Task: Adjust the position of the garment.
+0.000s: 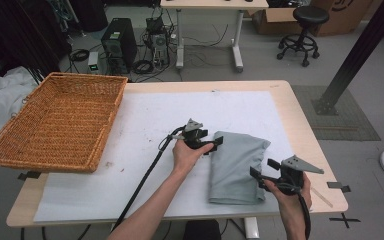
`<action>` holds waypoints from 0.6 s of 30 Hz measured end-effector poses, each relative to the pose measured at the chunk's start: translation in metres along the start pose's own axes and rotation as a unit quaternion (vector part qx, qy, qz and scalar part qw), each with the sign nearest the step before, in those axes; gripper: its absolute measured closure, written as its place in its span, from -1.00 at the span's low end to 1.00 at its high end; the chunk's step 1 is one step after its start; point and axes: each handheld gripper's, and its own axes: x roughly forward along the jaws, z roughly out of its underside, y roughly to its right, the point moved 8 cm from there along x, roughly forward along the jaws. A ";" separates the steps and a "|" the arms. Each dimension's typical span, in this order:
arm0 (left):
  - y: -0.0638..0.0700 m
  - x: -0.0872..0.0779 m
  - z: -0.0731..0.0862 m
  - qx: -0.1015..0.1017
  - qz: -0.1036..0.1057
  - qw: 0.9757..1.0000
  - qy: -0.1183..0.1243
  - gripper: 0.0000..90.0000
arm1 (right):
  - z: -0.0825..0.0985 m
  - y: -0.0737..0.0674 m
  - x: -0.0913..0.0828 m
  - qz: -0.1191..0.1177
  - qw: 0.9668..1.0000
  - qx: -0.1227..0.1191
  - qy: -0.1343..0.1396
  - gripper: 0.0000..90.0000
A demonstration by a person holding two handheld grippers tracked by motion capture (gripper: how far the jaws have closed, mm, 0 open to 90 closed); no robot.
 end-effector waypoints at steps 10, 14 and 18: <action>-0.002 0.025 0.004 0.018 0.004 0.999 -0.035 -0.14 | 0.040 -0.010 -0.002 -0.004 0.996 0.009 -0.090 -0.13; -0.007 0.023 0.005 0.035 -0.005 0.999 -0.040 0.26 | 0.041 -0.012 -0.002 0.002 0.996 0.013 -0.088 0.12; -0.007 0.020 0.003 0.033 -0.001 0.999 -0.044 0.77 | 0.042 -0.017 -0.002 -0.003 0.996 0.026 -0.087 0.51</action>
